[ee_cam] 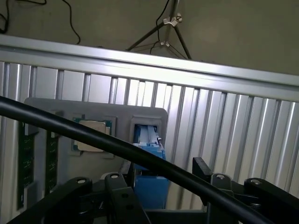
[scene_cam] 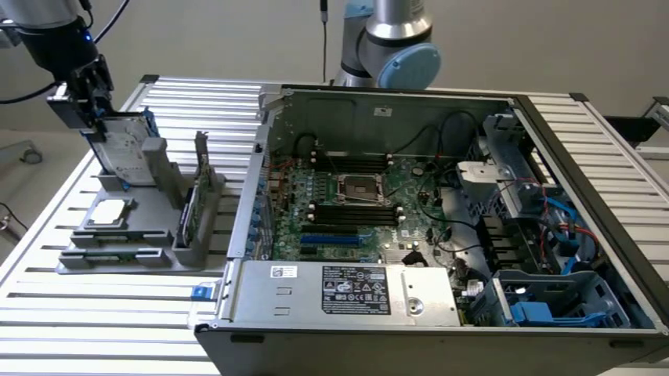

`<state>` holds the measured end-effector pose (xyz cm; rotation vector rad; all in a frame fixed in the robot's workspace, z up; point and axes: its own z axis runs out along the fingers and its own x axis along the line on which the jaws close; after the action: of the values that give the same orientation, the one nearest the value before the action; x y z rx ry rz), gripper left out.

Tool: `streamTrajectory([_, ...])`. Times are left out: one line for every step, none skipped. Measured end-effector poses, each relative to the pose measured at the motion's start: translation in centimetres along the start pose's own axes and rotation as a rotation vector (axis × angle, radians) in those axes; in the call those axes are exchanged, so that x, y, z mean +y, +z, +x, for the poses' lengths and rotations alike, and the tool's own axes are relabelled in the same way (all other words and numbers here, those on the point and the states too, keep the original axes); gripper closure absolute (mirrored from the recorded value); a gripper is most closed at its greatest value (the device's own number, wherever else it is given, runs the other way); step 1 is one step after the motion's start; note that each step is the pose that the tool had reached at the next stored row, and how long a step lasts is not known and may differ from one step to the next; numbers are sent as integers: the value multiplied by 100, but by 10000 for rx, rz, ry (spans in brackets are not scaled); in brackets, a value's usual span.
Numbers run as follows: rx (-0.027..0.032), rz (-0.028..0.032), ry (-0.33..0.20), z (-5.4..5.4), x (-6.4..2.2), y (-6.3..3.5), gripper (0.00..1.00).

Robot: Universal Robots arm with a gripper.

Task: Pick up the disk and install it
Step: 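Insert the disk into the insertion slot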

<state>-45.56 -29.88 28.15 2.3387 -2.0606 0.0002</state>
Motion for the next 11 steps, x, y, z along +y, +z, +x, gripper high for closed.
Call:
streamTrajectory([4,2,0,-9,1,18,38])
streamTrajectory([10,0,0,-15,1,30,38])
streamTrajectory([18,0,0,-16,2,38,38])
streamTrajectory([26,-4,-1,-16,1,40,38])
streamTrajectory([32,-6,-1,-16,2,40,38])
streamTrajectory([38,-6,1,-17,2,40,38])
streamTrajectory([42,-5,0,-17,2,41,38])
streamTrajectory([42,-3,0,-17,2,43,46])
streamTrajectory([42,-3,0,-17,2,43,46])
streamTrajectory([43,-3,0,-17,2,42,53])
streamTrajectory([45,-3,1,-17,2,43,53])
